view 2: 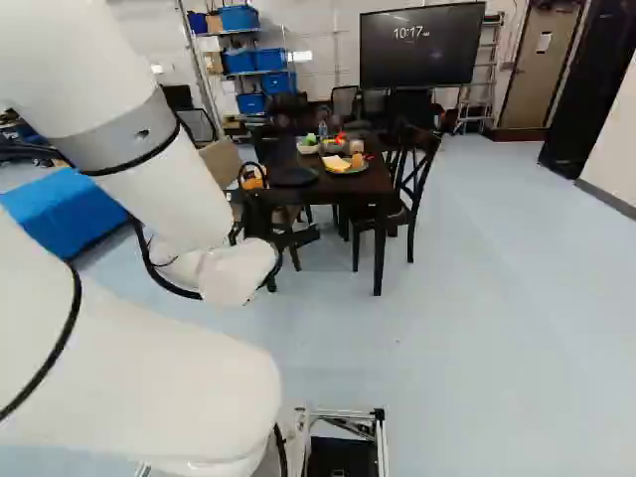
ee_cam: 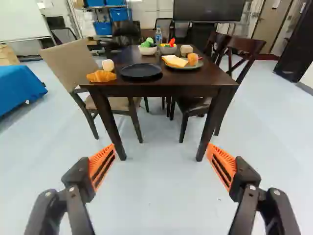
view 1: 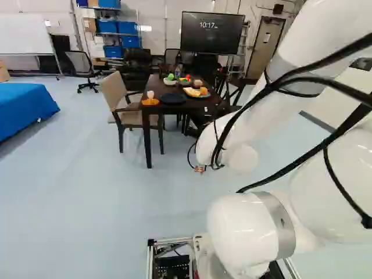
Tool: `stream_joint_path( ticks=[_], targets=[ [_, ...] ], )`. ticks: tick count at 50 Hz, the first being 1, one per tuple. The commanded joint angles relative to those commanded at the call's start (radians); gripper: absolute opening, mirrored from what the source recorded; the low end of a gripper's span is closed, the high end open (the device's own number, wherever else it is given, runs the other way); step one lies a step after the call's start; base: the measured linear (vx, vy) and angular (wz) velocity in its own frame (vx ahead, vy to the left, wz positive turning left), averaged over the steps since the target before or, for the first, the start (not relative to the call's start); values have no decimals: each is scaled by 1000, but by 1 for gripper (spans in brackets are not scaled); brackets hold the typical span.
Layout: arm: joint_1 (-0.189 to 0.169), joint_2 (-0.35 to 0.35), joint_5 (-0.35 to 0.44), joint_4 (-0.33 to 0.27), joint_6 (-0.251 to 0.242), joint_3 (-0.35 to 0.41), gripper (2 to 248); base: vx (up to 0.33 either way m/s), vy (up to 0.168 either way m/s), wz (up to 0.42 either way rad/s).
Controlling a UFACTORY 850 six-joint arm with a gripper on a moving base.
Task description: Move the croissant to the empty plate
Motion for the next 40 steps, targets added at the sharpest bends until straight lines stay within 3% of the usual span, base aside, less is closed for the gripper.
stream_joint_path(
  ticks=[40],
  targets=[
    [0,0,0,0,0,0,247,0,0,0]
  ],
)
